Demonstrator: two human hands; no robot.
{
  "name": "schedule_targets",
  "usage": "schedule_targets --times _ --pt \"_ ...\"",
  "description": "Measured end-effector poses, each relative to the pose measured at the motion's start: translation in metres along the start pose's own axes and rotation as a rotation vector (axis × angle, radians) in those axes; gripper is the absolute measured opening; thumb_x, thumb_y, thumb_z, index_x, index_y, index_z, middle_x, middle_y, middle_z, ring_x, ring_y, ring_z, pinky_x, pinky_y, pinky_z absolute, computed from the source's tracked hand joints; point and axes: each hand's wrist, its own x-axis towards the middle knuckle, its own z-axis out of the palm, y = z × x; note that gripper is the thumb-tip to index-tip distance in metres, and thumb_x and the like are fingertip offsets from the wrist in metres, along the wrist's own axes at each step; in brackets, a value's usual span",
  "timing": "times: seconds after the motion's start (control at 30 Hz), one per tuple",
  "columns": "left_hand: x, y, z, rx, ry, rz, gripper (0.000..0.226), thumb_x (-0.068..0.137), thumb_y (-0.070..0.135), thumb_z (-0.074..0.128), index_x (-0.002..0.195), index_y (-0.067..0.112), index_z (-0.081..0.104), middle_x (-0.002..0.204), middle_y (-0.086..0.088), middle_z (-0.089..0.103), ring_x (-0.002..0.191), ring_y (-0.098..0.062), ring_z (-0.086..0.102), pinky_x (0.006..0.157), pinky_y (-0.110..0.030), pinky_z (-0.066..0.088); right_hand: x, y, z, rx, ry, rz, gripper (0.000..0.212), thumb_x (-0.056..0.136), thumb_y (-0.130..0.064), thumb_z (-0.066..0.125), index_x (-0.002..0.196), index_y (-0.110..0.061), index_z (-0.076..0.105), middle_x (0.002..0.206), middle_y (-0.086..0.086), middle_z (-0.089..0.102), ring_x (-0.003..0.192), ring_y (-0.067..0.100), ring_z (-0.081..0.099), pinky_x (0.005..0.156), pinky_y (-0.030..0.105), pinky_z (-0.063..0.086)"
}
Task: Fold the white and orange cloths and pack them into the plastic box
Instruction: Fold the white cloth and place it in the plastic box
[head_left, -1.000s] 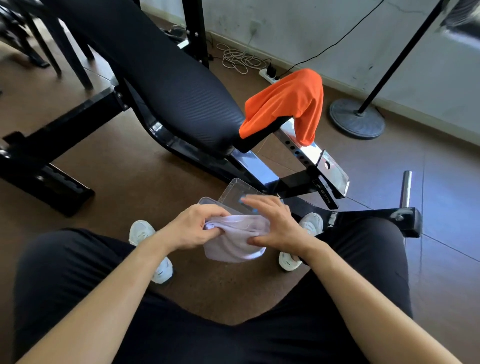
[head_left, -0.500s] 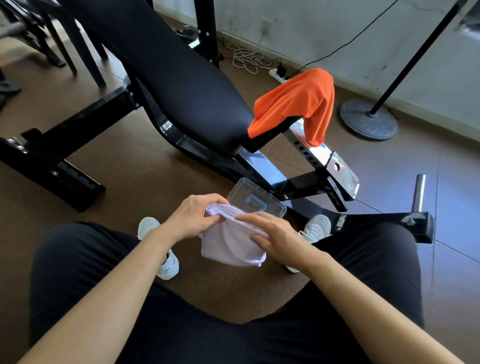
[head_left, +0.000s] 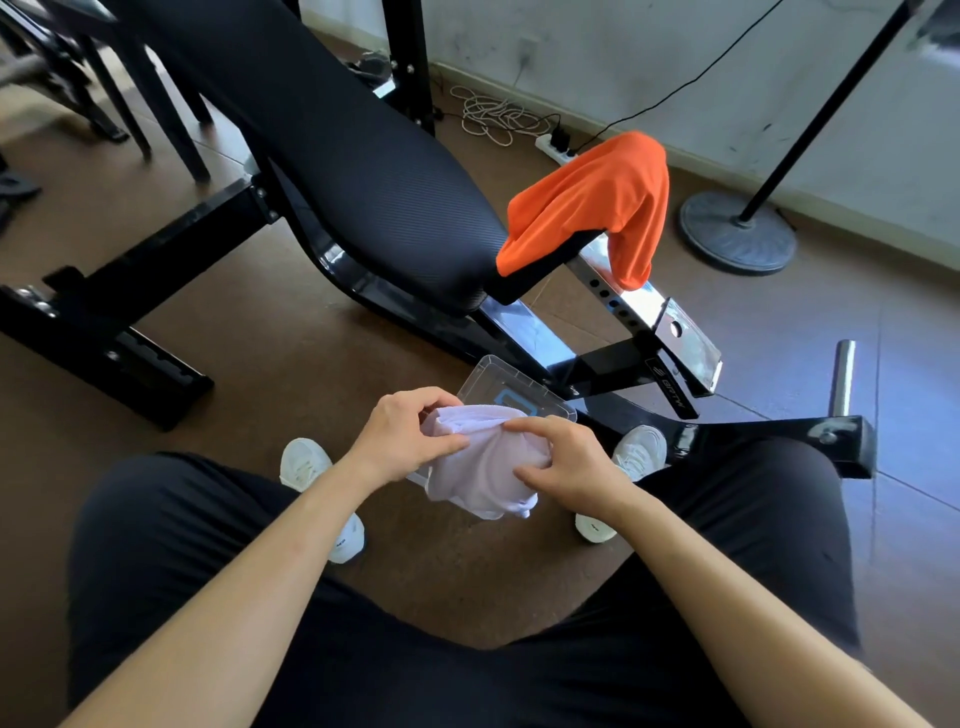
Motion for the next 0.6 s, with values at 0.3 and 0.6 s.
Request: schedule_targets --times 0.3,0.6 --pt "-0.007 0.012 0.029 -0.117 0.056 0.063 0.047 0.081 0.038 0.083 0.123 0.024 0.066 0.117 0.006 0.071 0.105 -0.012 0.068 0.085 -0.031 0.063 -0.001 -0.006 0.000 0.314 0.053 0.159 0.041 0.078 -0.017 0.072 0.116 -0.033 0.069 0.086 -0.013 0.069 0.077 0.006 0.065 0.072 0.026 0.055" --pt "-0.014 0.030 0.032 -0.254 -0.018 0.134 0.044 0.088 0.038 0.076 0.127 0.021 0.067 0.116 0.009 0.072 0.110 -0.012 0.068 0.088 -0.035 0.063 -0.004 -0.013 -0.004 0.717 0.062 0.362 0.037 0.086 -0.038 0.077 0.115 -0.020 0.062 0.110 0.013 0.069 0.091 0.025 0.076 0.068 0.033 0.063"
